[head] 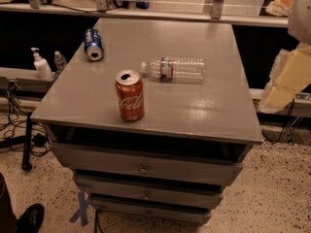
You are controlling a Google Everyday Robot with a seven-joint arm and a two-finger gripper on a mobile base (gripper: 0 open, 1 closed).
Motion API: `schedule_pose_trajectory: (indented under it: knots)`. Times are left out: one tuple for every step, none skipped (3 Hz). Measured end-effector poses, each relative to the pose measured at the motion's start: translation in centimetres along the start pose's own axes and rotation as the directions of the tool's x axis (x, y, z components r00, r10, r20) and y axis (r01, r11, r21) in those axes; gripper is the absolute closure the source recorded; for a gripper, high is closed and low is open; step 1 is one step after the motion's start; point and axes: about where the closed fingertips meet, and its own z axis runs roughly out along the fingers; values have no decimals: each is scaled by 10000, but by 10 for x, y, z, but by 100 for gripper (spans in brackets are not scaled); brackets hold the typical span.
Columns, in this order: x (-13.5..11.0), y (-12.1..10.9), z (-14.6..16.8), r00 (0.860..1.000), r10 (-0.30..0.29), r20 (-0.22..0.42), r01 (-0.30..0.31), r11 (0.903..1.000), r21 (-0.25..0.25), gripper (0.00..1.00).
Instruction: Move water bottle near pepsi can
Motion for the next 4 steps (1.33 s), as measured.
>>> schedule_pose_trajectory:
  knots:
    - [-31, -13, 27, 9949, -446, 908, 433, 9989, 169, 0]
    - [-63, -35, 63, 9779, -715, 1966, 656, 9972, 364, 0]
    - [-89, -53, 108, 9600, -597, 2737, 535, 9981, 300, 0]
    - [-105, -72, 157, 9466, -277, 3213, 237, 9996, 162, 0]
